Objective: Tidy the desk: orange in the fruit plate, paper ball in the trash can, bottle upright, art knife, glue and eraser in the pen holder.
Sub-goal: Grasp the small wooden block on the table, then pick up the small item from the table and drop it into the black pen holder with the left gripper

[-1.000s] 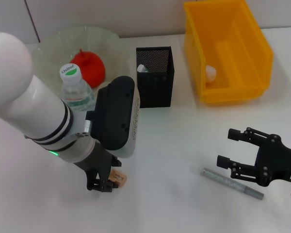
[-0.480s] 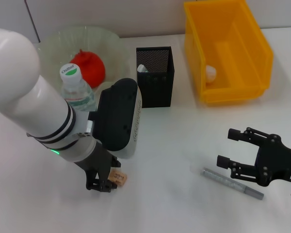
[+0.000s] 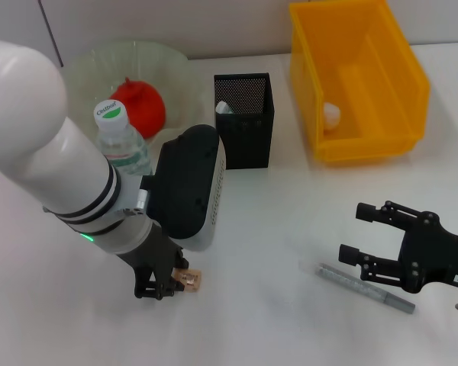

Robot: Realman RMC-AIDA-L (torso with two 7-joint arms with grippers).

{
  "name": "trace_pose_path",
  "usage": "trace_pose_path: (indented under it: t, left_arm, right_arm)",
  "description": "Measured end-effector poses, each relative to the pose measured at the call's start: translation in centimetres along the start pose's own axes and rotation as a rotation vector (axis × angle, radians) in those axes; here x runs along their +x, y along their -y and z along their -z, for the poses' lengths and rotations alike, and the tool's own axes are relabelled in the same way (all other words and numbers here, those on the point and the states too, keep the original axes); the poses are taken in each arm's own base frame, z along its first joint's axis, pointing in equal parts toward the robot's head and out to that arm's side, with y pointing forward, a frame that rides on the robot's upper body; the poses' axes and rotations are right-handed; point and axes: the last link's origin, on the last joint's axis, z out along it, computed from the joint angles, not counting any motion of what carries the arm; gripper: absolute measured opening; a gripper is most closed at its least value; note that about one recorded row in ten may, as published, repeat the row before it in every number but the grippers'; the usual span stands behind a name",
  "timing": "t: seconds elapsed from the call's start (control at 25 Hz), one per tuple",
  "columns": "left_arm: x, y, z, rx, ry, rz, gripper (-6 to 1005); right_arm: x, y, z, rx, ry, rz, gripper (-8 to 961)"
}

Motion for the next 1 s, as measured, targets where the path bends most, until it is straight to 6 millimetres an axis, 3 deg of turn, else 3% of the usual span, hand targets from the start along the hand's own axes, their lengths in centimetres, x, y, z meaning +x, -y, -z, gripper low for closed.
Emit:
trace_pose_path:
  t: [0.12, 0.44, 1.0]
  left_arm:
    - [0.0, 0.1, 0.0, -0.004, 0.003, -0.001, 274]
    - [0.5, 0.0, -0.1, -0.036, -0.025, 0.009, 261]
    - [1.7, 2.0, 4.2, 0.073, -0.267, 0.138, 256]
  right_arm:
    - [0.0, 0.0, 0.0, 0.000, 0.000, 0.000, 798]
    - [0.1, 0.0, 0.2, 0.007, 0.001, -0.004, 798]
    - [0.1, 0.1, 0.4, 0.014, 0.000, -0.006, 799]
